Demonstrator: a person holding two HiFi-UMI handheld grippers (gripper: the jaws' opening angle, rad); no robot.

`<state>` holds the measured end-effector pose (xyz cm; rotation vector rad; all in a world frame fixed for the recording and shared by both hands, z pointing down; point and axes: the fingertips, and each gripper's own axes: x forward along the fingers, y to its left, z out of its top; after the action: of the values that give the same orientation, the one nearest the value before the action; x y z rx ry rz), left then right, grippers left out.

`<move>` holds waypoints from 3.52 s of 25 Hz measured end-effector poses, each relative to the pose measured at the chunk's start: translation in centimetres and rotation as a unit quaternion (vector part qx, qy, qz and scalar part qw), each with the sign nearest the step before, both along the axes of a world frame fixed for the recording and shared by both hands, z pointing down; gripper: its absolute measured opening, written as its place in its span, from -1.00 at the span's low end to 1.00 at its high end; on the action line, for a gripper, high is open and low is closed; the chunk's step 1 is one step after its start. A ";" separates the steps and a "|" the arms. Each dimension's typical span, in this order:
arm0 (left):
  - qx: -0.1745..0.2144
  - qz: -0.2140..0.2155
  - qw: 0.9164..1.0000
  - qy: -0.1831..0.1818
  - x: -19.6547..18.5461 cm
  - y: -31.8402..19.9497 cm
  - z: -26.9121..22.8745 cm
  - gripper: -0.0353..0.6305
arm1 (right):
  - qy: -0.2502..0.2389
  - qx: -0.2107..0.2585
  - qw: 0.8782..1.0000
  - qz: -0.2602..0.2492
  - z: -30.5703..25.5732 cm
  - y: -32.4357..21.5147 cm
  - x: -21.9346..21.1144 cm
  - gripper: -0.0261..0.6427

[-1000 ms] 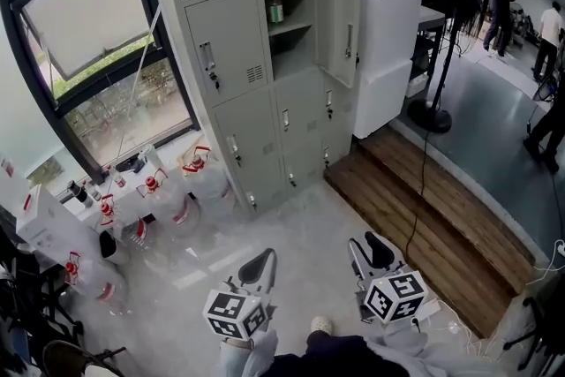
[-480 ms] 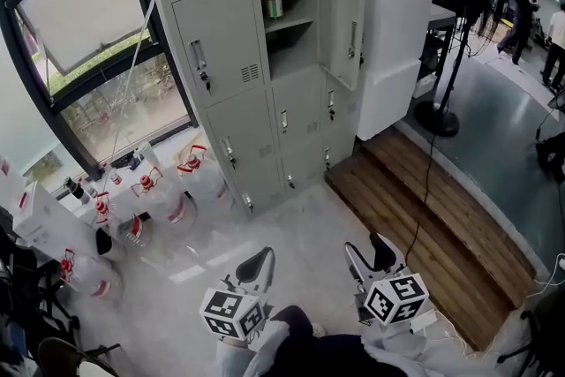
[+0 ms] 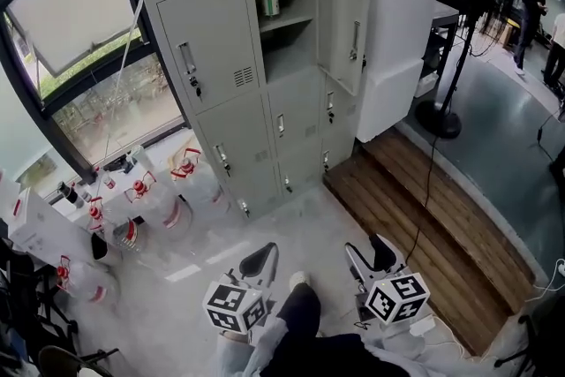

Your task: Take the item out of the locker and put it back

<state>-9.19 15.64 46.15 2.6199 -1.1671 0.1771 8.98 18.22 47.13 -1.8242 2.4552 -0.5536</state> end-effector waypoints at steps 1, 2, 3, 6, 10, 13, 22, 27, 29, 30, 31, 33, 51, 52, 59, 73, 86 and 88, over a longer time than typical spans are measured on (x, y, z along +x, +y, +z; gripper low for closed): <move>0.002 0.002 1.000 0.000 0.3 -1.1 -0.2 -0.87 | 0.000 0.000 1.000 -0.002 -0.1 -1.0 0.1 -0.16; 0.005 0.004 1.000 0.000 0.5 -2.2 -0.3 -0.87 | 0.001 0.000 1.000 -0.005 -0.2 -2.0 0.2 -0.16; 0.008 0.005 1.000 -0.001 0.8 -3.4 -0.5 -0.87 | 0.003 0.001 1.000 -0.007 -0.2 -3.1 0.3 -0.16; 0.013 0.006 1.000 -0.004 1.3 -7.1 -0.9 -0.87 | 0.002 0.001 1.000 -0.007 -0.5 -6.7 0.6 -0.16; 0.014 0.008 1.000 -0.002 1.6 -12.5 -1.8 -0.87 | 0.004 0.007 1.000 -0.006 -1.8 -12.0 0.8 -0.16; 0.024 0.008 1.000 -0.002 1.7 -16.6 -2.8 -0.87 | 0.007 0.014 1.000 -0.003 -2.6 -15.9 1.3 -0.16; 0.033 0.005 0.999 0.008 1.5 -27.4 -3.7 -0.87 | 0.014 0.027 1.000 -0.004 -4.0 -26.7 1.3 -0.16; 0.043 0.004 0.999 0.011 1.1 -31.8 -4.2 -0.87 | 0.015 0.036 0.999 -0.010 -4.3 -30.9 0.9 -0.16; 0.045 0.006 0.999 0.011 0.9 -32.8 -4.1 -0.87 | 0.010 0.037 0.999 -0.016 -4.3 -32.1 0.5 -0.16; 0.046 0.007 0.999 0.009 0.8 -33.2 -4.1 -0.87 | 0.005 0.038 0.999 -0.019 -4.4 -32.7 0.4 -0.16; 0.047 0.007 0.999 0.008 0.8 -33.5 -4.1 -0.87 | -0.001 0.040 0.999 -0.022 -4.5 -33.3 0.3 -0.16; 0.048 0.005 0.999 0.004 0.6 -34.4 -4.3 -0.87 | -0.011 0.048 0.998 -0.028 -5.4 -34.7 0.2 -0.16; 0.133 -0.097 0.986 0.005 0.0 -49.1 -13.4 -0.87 | 0.052 0.170 0.980 -0.093 -21.0 -61.4 -3.3 -0.16; 0.138 -0.103 0.985 0.004 -0.1 -49.9 -14.0 -0.87 | 0.056 0.175 0.978 -0.095 -21.9 -63.1 -3.6 -0.16; 0.169 -0.145 0.975 -0.015 -0.6 -53.5 -17.3 -0.87 | 0.084 0.189 0.970 -0.126 -26.5 -72.7 -5.5 0.01; 0.167 -0.176 0.970 -0.025 -1.4 -55.1 -17.8 -0.87 | 0.110 0.169 0.967 -0.153 -28.0 -80.6 -8.3 0.23; 0.169 -0.161 0.972 -0.014 -1.9 -54.2 -17.2 -0.87 | 0.143 0.181 0.962 -0.144 -29.0 -79.3 -7.7 0.01; 0.169 -0.158 0.973 -0.009 -1.8 -54.0 -17.3 -0.87 | 0.143 0.176 0.963 -0.147 -29.1 -78.6 -7.7 0.01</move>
<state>-10.97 -38.39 28.87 2.6599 -1.7321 -0.0694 1.32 -60.41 18.00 -1.4992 2.8020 0.1564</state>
